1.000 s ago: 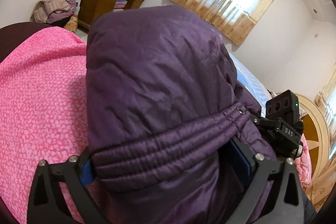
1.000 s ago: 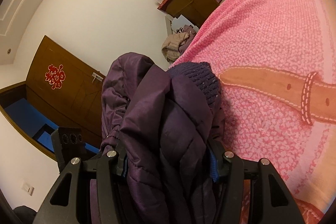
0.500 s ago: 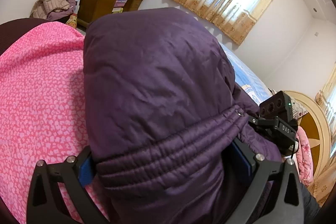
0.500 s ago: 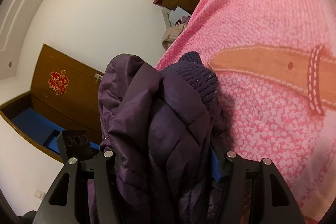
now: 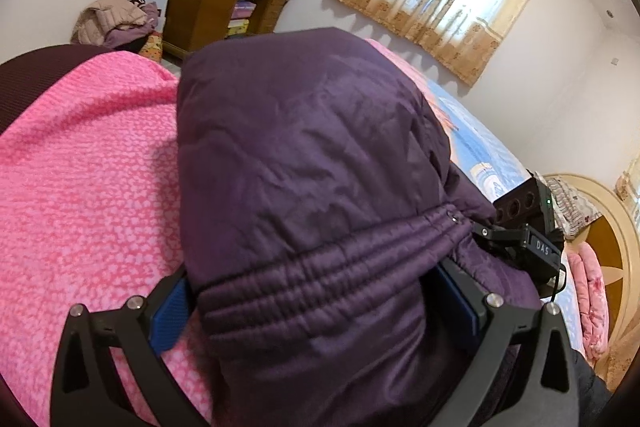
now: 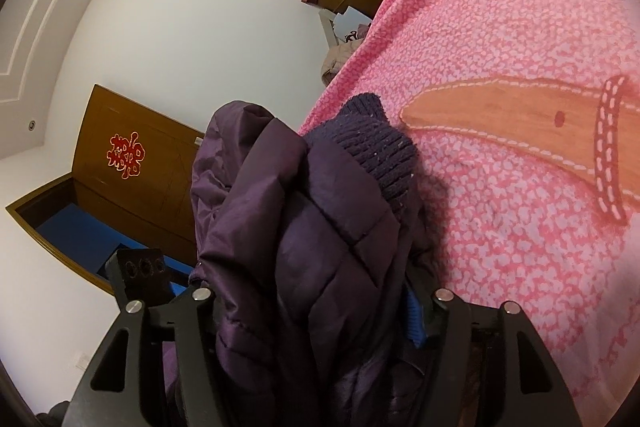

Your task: Fold large clothes

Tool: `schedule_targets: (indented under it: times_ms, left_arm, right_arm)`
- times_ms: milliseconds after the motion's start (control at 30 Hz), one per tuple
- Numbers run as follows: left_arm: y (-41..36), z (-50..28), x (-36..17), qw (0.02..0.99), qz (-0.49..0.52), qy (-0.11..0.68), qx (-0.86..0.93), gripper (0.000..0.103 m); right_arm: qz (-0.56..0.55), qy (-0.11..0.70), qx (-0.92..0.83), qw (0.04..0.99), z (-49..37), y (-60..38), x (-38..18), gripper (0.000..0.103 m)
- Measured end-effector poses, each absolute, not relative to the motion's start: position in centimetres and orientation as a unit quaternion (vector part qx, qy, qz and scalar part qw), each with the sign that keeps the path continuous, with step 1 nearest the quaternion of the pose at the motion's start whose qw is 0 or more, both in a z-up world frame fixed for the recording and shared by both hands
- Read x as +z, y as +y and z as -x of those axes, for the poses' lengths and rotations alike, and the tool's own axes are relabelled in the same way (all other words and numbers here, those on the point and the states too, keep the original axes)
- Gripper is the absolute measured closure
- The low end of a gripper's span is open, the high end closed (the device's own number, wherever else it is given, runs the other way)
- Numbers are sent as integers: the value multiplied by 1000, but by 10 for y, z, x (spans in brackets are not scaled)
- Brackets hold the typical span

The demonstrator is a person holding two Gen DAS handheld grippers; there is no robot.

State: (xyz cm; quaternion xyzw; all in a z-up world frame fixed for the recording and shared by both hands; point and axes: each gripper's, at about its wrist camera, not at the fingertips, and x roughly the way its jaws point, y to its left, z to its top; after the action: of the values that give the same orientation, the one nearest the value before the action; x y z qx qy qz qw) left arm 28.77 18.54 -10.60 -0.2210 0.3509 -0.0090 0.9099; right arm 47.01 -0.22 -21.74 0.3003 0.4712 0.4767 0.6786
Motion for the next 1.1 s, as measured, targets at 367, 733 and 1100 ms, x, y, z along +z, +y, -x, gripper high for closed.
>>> schedule_targets:
  times_ms: [367, 733, 1100]
  left_arm:
    - [167, -235, -52, 949, 132, 285, 19, 0]
    - [144, -177, -9, 972, 41, 231, 21, 0]
    - [127, -151, 20, 982, 31, 185, 12, 0]
  right_arm:
    - [-259, 433, 410, 760, -435, -45, -142, 28]
    - [-134, 330, 308, 882, -319, -55, -43, 25]
    - [-44, 254, 292, 921, -224, -41, 7, 22]
